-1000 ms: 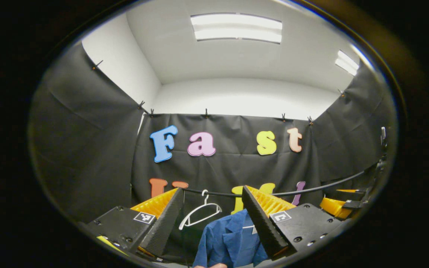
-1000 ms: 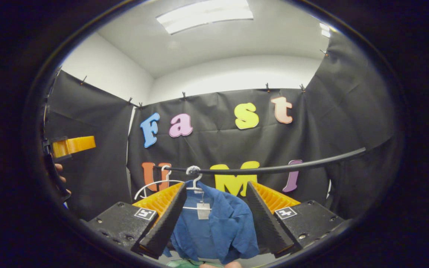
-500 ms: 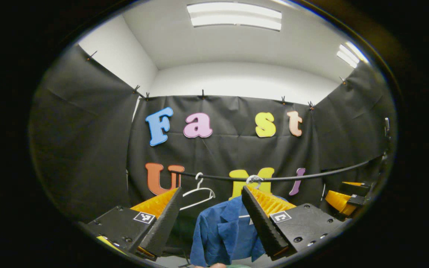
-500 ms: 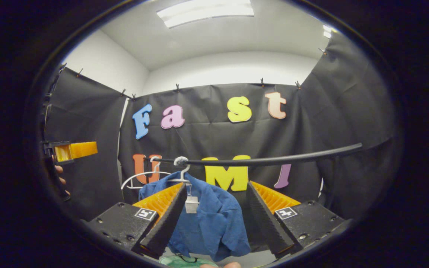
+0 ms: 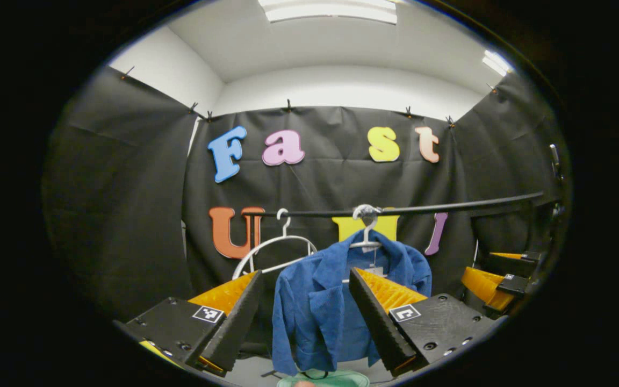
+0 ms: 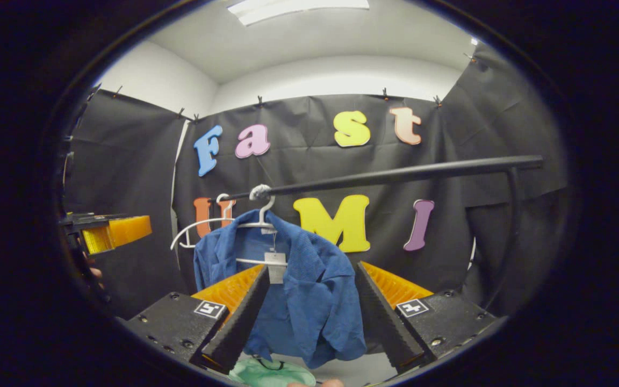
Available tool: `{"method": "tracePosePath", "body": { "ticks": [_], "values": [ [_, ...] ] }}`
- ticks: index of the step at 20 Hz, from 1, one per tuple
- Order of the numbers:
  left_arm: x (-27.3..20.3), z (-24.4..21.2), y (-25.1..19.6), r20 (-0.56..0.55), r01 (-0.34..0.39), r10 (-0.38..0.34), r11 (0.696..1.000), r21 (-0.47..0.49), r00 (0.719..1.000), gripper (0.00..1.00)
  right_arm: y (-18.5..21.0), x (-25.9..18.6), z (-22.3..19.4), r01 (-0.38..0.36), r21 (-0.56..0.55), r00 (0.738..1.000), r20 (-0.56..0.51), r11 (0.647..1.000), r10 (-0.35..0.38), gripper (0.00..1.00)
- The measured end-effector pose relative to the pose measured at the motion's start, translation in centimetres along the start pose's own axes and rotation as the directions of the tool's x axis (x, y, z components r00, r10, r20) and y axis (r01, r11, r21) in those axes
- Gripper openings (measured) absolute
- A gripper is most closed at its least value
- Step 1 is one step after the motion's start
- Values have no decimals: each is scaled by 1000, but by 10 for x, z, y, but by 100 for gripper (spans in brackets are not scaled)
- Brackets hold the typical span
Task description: Grasp the clothes on the hanger with both hands and then place them into the laundry hamper below.
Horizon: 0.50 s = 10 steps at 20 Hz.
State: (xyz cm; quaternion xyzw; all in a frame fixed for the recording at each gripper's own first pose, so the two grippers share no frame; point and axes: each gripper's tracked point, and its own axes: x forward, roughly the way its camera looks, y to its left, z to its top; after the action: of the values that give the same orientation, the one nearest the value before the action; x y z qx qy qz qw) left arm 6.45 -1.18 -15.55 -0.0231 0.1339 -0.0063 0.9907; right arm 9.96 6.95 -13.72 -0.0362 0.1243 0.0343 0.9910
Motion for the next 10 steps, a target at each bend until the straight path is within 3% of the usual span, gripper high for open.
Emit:
{"method": "tracePosePath", "body": {
  "ticks": [5, 6, 10],
  "values": [
    [39, -72, -22, -120, 11, -12, 1000, -12, 993, 96, 14, 57, -53, -40, 3, 995, -88, 999, 40, 99],
    [49, -84, -23, -133, 12, -16, 1000, -26, 991, 100, 16, 69, -63, -35, 5, 994, -102, 999, 36, 99],
    [89, -118, -33, -176, 12, -21, 999, -50, 984, 96, 13, 123, -85, 2, 16, 991, -131, 1000, 0, 99]
  ]
}}
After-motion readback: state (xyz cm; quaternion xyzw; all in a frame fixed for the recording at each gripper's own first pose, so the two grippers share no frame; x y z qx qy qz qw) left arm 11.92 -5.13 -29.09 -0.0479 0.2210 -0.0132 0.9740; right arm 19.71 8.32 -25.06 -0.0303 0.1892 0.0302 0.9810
